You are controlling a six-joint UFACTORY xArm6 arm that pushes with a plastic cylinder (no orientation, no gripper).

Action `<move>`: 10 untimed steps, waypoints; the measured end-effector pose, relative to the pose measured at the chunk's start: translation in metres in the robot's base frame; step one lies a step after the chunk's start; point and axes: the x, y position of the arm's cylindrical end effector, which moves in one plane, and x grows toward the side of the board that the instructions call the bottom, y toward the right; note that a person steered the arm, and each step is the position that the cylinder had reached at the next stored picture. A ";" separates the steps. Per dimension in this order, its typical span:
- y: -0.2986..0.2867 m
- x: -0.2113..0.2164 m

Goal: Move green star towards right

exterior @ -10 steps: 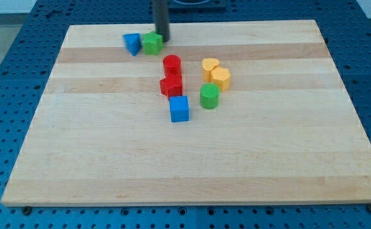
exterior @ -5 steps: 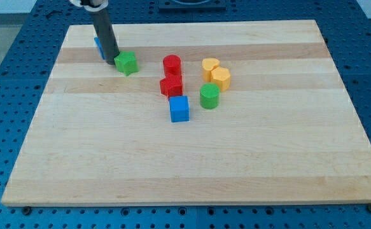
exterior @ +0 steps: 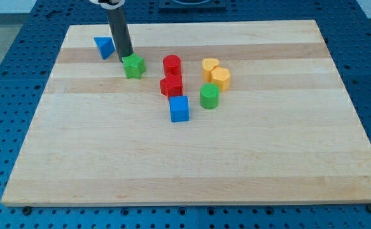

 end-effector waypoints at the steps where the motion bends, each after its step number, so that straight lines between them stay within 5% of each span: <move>1: 0.003 -0.010; 3: 0.026 -0.010; 10: -0.043 0.062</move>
